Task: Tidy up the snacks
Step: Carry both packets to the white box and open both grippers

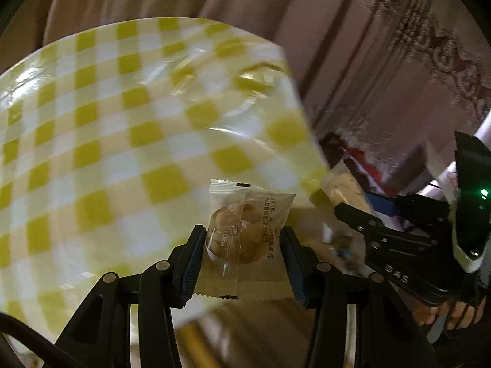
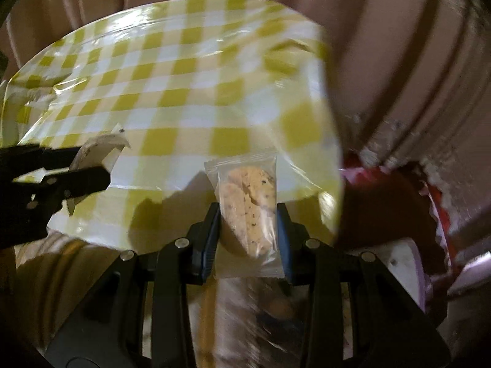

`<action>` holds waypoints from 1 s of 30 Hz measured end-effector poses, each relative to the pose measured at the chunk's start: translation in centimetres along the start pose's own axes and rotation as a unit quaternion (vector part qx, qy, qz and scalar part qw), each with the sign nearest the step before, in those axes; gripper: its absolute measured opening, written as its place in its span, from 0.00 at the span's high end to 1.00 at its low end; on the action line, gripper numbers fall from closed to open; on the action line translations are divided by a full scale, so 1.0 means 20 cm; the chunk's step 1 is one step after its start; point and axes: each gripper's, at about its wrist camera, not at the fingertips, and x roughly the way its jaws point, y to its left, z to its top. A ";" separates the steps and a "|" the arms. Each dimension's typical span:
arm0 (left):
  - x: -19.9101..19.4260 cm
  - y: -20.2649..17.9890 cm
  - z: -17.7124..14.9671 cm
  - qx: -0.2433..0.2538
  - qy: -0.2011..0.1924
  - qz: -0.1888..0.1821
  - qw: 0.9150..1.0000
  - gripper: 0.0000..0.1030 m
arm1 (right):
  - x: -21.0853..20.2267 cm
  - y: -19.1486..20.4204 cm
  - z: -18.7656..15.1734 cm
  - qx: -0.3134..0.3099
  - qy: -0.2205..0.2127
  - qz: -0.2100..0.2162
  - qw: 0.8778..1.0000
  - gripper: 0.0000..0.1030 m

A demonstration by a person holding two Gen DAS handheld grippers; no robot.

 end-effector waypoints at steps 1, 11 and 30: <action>0.00 -0.07 -0.02 0.003 0.002 -0.009 1.000 0.51 | -0.02 -0.04 -0.03 0.007 0.000 -0.004 1.000 0.62; 0.09 -0.52 -0.20 -0.001 0.043 -0.075 0.996 0.51 | -0.23 -0.40 -0.36 0.068 0.006 -0.067 0.995 0.62; 0.24 -0.85 -0.40 0.005 0.103 -0.086 0.991 0.26 | -0.35 -0.72 -0.76 0.161 0.031 -0.107 0.981 0.61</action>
